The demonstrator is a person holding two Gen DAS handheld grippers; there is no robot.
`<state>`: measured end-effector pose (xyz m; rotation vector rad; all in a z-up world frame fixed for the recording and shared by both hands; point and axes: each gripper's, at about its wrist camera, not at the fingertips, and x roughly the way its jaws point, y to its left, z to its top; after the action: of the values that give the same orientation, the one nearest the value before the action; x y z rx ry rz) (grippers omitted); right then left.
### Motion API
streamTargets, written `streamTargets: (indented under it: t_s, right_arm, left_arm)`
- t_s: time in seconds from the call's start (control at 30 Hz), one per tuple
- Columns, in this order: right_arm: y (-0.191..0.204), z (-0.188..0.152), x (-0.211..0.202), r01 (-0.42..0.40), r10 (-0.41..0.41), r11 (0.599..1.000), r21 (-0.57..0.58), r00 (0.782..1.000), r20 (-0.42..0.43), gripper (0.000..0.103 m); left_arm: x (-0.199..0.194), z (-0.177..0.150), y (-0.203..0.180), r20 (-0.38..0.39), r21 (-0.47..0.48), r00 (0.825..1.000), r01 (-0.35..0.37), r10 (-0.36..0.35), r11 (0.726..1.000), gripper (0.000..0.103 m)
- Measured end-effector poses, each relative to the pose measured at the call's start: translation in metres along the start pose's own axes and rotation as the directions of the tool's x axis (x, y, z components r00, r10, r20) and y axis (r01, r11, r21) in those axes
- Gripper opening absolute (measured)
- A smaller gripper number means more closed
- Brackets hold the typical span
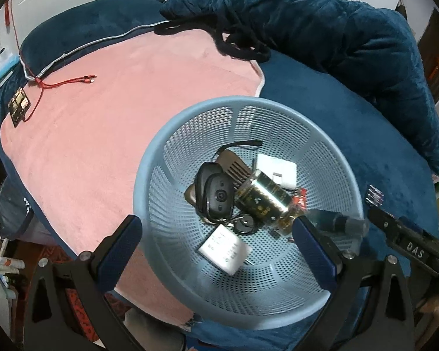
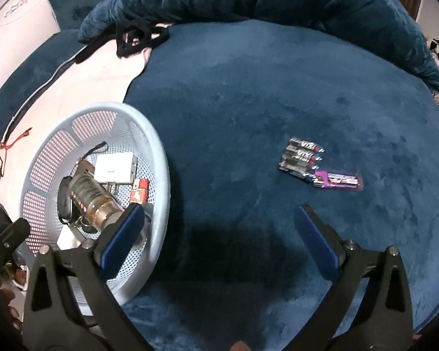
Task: Organize rigid objects
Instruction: 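Withdraw both open tools from the basket toward the batteries and purple lighter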
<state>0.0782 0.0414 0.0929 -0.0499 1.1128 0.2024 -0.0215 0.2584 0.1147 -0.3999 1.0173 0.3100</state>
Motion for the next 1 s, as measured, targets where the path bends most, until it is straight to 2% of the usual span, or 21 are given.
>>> streamTargets:
  t_s: [0.1,0.2,0.3,0.47,0.63,1.0]
  right_arm:
    - [0.018,-0.012,-0.003,-0.112,0.109,0.988,-0.106,0.993,-0.036,0.103]
    - [0.030,-0.026,-0.014,-0.100,0.099,0.979,-0.177,0.995,-0.017,0.103]
    - [0.023,-0.029,-0.021,-0.105,0.106,0.986,-0.131,0.994,-0.004,0.103]
    - [0.005,-0.026,-0.026,-0.067,0.068,0.996,-0.057,0.998,0.014,0.103]
    - [0.002,-0.026,-0.032,-0.055,0.057,0.997,-0.059,0.998,0.033,0.103]
    - [0.000,-0.031,-0.048,-0.116,0.120,0.992,-0.058,0.991,0.057,0.103]
  left_arm:
    - [0.002,-0.001,0.004,-0.005,-0.012,1.000,-0.005,0.005,1.000,0.103]
    - [0.000,-0.002,0.004,-0.004,-0.015,1.000,-0.002,0.002,1.000,0.103]
    - [-0.004,-0.005,-0.001,0.000,-0.003,1.000,0.006,-0.006,1.000,0.103]
    - [-0.011,-0.006,-0.005,0.009,0.005,1.000,0.012,-0.012,1.000,0.103]
    - [-0.012,-0.007,-0.006,0.010,0.019,1.000,-0.002,0.002,1.000,0.103]
    - [-0.022,-0.013,-0.017,0.021,0.061,1.000,-0.024,0.023,0.998,0.103]
